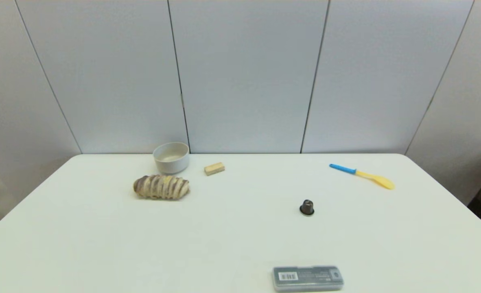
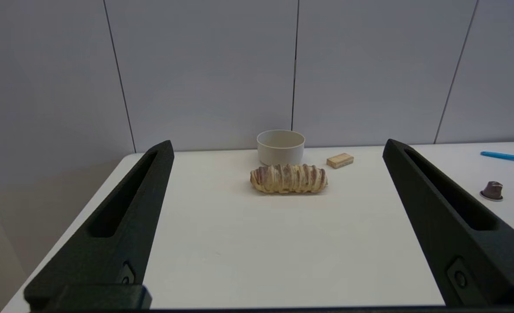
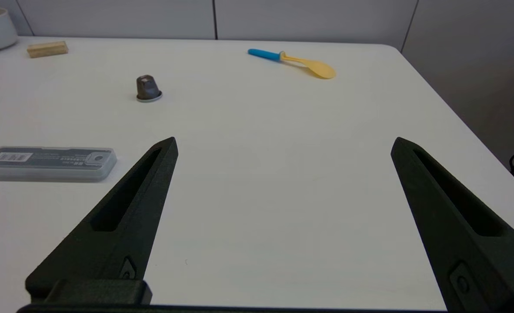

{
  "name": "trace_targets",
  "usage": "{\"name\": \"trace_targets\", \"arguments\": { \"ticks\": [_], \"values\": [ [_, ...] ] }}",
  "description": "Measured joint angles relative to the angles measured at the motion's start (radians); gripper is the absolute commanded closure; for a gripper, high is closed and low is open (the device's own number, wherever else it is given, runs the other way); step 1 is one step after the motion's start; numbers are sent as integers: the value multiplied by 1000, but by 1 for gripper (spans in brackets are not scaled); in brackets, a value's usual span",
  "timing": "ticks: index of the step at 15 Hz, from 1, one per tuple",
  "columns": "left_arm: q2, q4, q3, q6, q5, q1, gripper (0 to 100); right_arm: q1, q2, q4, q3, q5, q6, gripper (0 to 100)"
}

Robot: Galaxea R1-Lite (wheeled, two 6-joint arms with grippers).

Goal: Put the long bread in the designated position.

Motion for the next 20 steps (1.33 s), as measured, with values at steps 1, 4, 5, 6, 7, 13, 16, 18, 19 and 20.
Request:
{"name": "trace_targets", "arguments": {
  "ticks": [1, 4, 5, 6, 7, 13, 16, 18, 19, 20],
  "values": [
    [-13, -36, 29, 10, 0, -1, 0, 0, 0, 0, 0, 0, 0, 0],
    [-33, -160, 153, 37, 1, -1, 0, 0, 0, 0, 0, 0, 0, 0],
    [-35, -193, 193, 40, 2, -1, 0, 0, 0, 0, 0, 0, 0, 0],
    [-36, -214, 228, 40, 4, -1, 0, 0, 0, 0, 0, 0, -1, 0],
    [-36, -228, 261, 38, 11, -1, 0, 0, 0, 0, 0, 0, 0, 0],
    [-37, -232, 390, 24, 80, -2, 0, 0, 0, 0, 0, 0, 0, 0],
    [-37, -169, 405, 20, 105, -2, 0, 0, 0, 0, 0, 0, 0, 0],
    [-37, -134, 406, 18, 105, -2, 0, 0, 0, 0, 0, 0, 0, 0],
    [-37, -113, 407, 18, 105, -2, 0, 0, 0, 0, 0, 0, 0, 0],
    [-37, -108, 407, 11, 105, -2, 0, 0, 0, 0, 0, 0, 0, 0]
  ]
}}
